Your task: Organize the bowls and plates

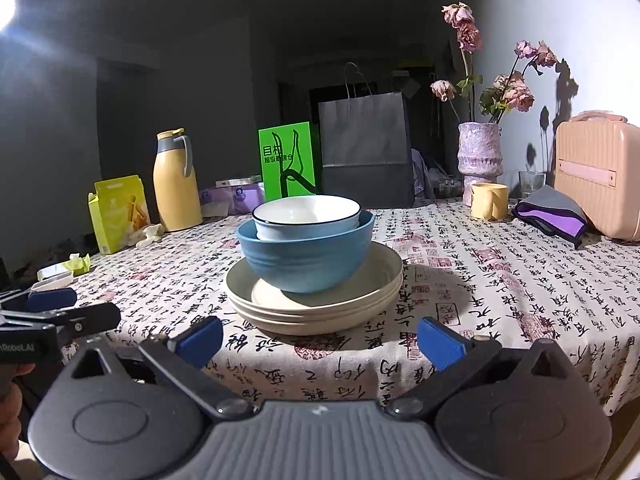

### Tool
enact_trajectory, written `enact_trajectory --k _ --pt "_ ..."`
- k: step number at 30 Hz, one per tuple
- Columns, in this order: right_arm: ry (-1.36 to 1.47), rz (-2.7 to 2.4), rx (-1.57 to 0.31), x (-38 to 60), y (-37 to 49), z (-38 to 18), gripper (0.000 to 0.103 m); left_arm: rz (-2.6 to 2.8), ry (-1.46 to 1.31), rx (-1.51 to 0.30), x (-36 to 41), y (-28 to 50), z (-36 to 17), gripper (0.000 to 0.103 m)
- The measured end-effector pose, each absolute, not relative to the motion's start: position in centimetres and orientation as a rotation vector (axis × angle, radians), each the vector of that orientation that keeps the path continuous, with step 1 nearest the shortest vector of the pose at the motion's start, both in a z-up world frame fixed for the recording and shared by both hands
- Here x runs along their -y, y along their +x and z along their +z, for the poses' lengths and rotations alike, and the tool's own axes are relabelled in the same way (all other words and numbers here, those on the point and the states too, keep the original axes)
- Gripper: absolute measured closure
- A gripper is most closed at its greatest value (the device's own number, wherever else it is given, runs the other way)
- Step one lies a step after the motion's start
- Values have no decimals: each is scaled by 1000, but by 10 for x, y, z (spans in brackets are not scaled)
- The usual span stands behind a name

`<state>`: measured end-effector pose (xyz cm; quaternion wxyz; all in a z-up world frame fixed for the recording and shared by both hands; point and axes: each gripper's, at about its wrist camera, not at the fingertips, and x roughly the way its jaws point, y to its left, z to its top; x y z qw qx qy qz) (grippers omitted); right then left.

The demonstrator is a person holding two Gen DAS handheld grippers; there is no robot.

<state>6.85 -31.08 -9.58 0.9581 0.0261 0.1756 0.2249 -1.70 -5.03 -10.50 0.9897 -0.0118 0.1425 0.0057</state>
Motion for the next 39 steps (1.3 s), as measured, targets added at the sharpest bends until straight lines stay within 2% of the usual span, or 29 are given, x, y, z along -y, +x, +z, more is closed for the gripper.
enact_trajectory --k 39 --pt "46 457 -335 312 66 -93 0 2 -11 -265 54 -20 -104 0"
